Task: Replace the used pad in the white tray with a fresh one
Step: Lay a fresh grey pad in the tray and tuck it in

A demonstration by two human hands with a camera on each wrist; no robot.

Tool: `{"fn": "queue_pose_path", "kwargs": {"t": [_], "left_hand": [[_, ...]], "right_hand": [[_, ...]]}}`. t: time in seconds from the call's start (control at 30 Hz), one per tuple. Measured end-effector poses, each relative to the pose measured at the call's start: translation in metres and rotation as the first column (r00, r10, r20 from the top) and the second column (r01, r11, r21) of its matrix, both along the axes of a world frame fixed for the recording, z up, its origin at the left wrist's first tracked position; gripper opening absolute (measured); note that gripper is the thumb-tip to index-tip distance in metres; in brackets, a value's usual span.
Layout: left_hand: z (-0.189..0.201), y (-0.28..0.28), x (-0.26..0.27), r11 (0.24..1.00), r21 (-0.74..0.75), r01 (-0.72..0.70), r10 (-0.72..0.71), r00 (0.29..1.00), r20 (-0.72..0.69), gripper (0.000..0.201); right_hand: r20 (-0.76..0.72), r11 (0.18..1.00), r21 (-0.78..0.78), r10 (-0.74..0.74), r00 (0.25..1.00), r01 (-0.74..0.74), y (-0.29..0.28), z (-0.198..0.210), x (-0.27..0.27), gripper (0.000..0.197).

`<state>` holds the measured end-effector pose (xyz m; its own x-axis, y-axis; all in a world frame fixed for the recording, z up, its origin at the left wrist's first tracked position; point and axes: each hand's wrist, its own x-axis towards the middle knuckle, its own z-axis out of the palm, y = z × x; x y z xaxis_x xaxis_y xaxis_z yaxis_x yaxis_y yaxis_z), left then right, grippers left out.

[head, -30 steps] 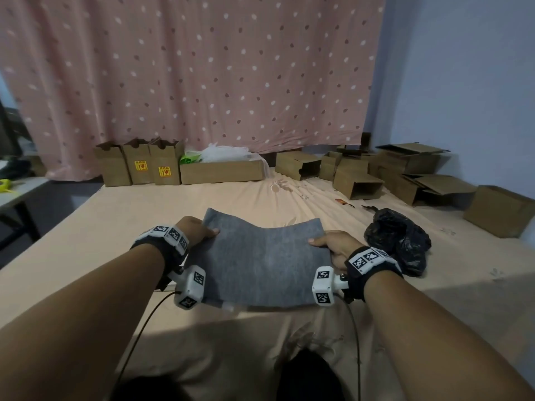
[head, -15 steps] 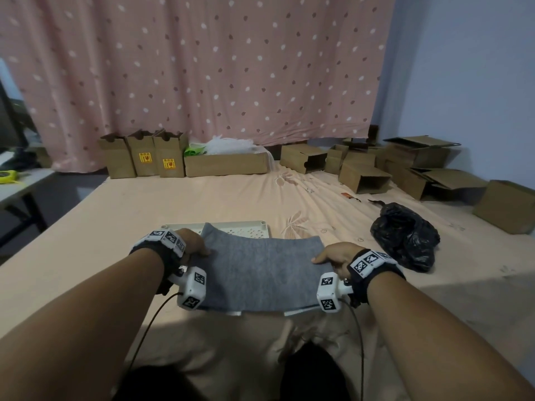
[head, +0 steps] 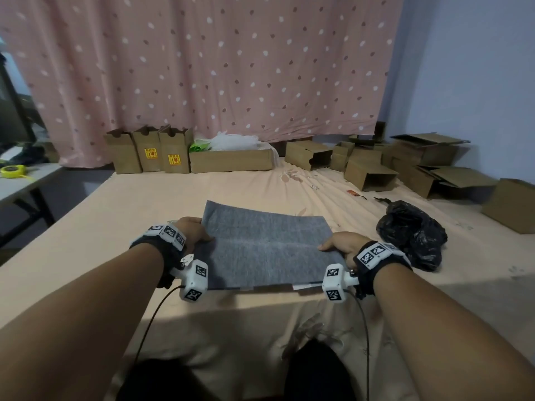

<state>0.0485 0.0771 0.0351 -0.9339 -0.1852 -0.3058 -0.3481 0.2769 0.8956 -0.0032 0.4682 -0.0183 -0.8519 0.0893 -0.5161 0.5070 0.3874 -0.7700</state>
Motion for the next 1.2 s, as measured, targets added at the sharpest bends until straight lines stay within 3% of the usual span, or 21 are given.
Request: {"fn": "queue_pose_path", "kwargs": {"t": [0.1,0.23,0.3,0.37,0.43,0.6,0.67,0.8,0.93,1.07,1.13,1.2], "left_hand": [[0.018,-0.012,-0.005,0.999,0.036,-0.041,0.043,0.998,-0.045,0.027],[0.050,-0.029,-0.012,0.992,0.111,-0.056,0.070,0.989,-0.128,0.028],[0.059,-0.042,-0.018,0.988,0.145,-0.060,0.081,0.986,-0.143,0.031],[0.064,-0.053,-0.020,0.987,0.147,-0.061,0.081,0.988,-0.134,0.032],[0.062,-0.065,-0.025,0.987,0.147,-0.066,0.083,0.991,-0.110,0.030],[0.050,-0.088,-0.026,0.994,0.062,-0.091,0.092,0.996,-0.020,0.028],[0.040,-0.094,-0.026,0.996,0.038,-0.077,0.076,0.997,0.017,0.022],[0.021,-0.107,-0.030,0.996,0.017,-0.083,0.082,0.996,0.024,0.017],[0.006,-0.118,-0.033,0.994,0.060,-0.088,0.086,0.996,0.035,0.009],[-0.012,-0.118,-0.032,0.999,-0.039,-0.020,0.026,0.986,0.167,0.030],[-0.014,-0.113,-0.034,0.995,-0.094,-0.020,0.035,0.987,0.159,0.033],[-0.011,-0.106,-0.036,0.990,-0.138,-0.012,0.034,0.987,0.158,0.031]], "right_hand": [[-0.038,0.999,0.016,0.053,0.998,-0.052,-0.016,0.047,-0.002,0.059],[-0.101,0.998,-0.056,-0.019,0.995,0.014,-0.049,0.113,0.004,0.047],[-0.110,0.997,-0.072,-0.028,0.994,0.020,-0.060,0.120,-0.010,0.056],[-0.074,0.996,-0.089,0.004,0.997,-0.010,-0.064,0.110,-0.033,0.065],[-0.062,0.997,-0.072,0.037,0.997,-0.042,-0.075,0.101,-0.043,0.061],[-0.051,0.994,-0.053,0.088,0.995,-0.091,-0.117,0.094,-0.022,0.015],[-0.032,0.994,-0.059,0.086,0.996,-0.088,-0.124,0.079,-0.027,0.018],[0.036,0.982,-0.160,0.108,0.994,-0.100,-0.136,0.056,-0.031,0.046],[0.052,0.940,-0.334,0.090,0.995,-0.068,-0.148,0.048,-0.022,0.029],[0.053,0.908,-0.416,0.084,0.995,-0.055,-0.150,0.034,-0.022,0.033],[0.054,0.915,-0.402,0.067,0.996,-0.040,-0.156,0.034,-0.024,0.029],[0.047,0.957,-0.284,0.067,0.997,-0.051,-0.162,0.040,-0.022,0.022]]}}
